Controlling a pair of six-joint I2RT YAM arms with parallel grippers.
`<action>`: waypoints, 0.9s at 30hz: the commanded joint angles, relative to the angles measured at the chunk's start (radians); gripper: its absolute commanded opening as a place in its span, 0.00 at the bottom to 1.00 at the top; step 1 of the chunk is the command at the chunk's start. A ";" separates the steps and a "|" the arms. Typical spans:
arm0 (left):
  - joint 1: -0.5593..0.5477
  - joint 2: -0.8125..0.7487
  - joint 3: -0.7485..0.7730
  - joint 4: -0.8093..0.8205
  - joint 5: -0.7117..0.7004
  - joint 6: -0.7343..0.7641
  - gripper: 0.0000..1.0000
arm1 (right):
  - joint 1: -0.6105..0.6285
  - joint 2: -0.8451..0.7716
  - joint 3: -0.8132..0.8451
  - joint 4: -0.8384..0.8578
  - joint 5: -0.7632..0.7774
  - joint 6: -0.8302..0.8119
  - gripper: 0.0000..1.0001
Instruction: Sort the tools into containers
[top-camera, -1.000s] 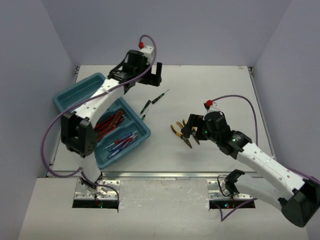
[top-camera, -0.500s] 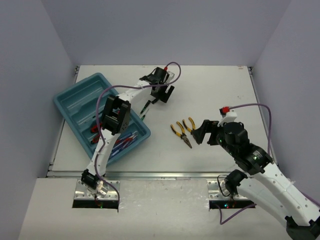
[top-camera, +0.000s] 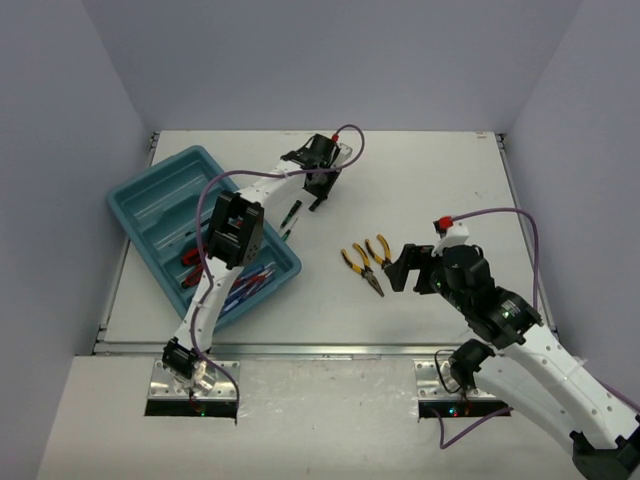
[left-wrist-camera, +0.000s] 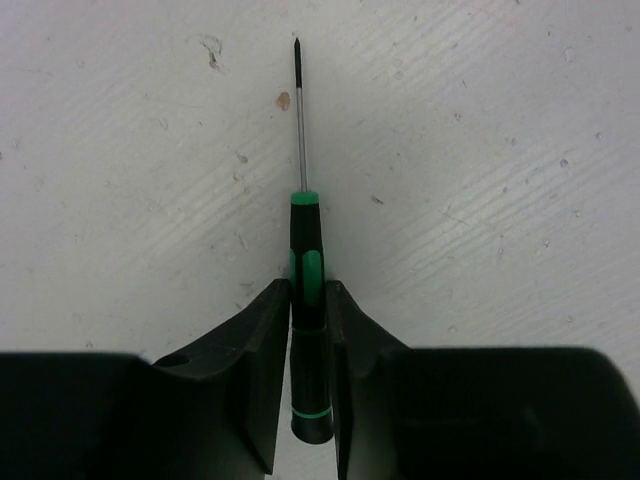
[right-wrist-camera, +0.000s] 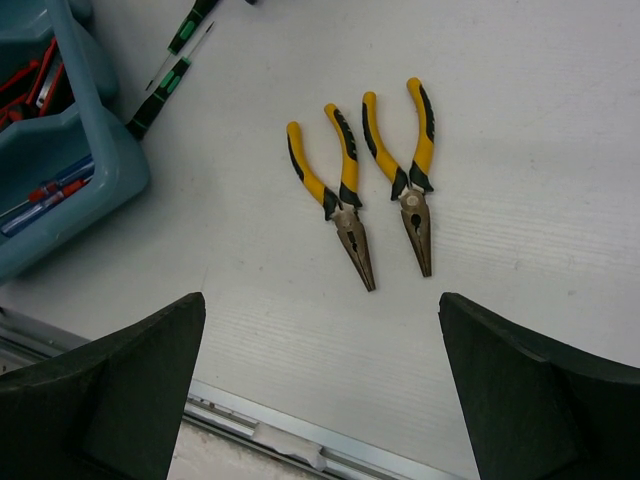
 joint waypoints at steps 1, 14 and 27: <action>-0.004 0.043 0.050 -0.036 0.070 -0.007 0.02 | -0.003 -0.017 -0.001 0.031 0.014 -0.016 0.98; -0.057 -0.446 -0.107 0.282 -0.170 0.159 0.00 | -0.005 -0.006 0.006 0.043 0.036 -0.044 0.98; 0.262 -0.839 -0.828 0.549 -0.385 0.381 0.00 | -0.005 -0.007 -0.070 0.097 0.068 -0.070 0.98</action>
